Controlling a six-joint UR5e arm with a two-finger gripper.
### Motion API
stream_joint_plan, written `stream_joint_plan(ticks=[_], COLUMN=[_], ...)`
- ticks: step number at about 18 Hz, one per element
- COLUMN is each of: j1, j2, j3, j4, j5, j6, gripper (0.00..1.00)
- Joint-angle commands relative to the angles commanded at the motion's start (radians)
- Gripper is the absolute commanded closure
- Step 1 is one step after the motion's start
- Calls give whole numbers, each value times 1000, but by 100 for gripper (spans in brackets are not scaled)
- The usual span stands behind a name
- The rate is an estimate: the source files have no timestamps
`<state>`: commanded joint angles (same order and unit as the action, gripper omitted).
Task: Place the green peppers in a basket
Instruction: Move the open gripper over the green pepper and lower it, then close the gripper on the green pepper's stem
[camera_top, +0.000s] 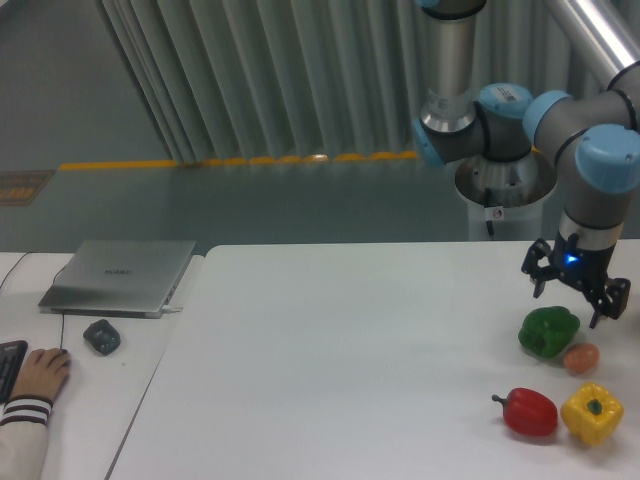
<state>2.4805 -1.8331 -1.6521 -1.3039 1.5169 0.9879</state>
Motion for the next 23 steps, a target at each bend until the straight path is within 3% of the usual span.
stream_joint_plan(ticks=[23], j1=[-31], j2=[-57], j3=[-3], j4=[-37], j5=[66], j6=[23], gripper=[0])
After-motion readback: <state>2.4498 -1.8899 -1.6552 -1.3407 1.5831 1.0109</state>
